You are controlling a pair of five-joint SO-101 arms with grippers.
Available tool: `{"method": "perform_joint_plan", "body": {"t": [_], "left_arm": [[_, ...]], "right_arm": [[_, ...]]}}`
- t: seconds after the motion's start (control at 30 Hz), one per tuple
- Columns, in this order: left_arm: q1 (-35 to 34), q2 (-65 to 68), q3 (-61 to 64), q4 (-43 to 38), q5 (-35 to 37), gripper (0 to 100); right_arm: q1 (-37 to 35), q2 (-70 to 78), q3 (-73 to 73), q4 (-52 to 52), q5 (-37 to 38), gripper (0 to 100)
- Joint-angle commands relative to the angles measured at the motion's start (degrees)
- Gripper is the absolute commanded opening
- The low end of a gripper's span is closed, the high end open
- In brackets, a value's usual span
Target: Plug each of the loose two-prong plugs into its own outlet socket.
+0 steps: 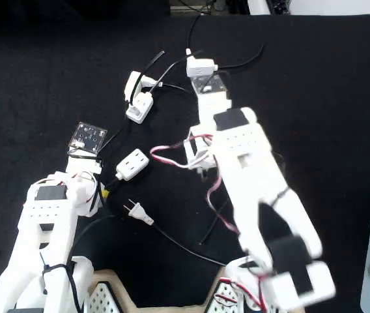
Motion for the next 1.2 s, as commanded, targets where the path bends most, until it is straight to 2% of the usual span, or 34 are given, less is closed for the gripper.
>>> {"method": "perform_joint_plan", "body": {"t": [0.0,0.2,0.63,0.77,0.9,1.17], "left_arm": [[0.1,-1.2,-1.1,-1.3,0.5,22],[-0.2,-1.2,-0.9,-6.8,6.6,22],[-0.1,-1.2,-1.1,-9.0,7.3,22],[0.1,-1.2,-1.2,-11.8,7.7,22],[0.2,-1.2,-1.2,-14.4,12.4,22],[0.2,-1.2,-0.7,-14.6,13.0,22]], "right_arm": [[-1.1,-9.2,3.7,-5.0,-0.2,1.1],[-5.5,-22.1,14.5,-13.5,3.9,1.1],[-6.4,-49.1,37.1,-35.4,3.9,1.1],[-8.1,-56.3,40.9,-36.8,3.9,1.1],[-9.6,-64.5,43.6,-36.8,3.9,1.1],[-9.4,-80.0,46.6,-36.8,3.9,1.1]]}}
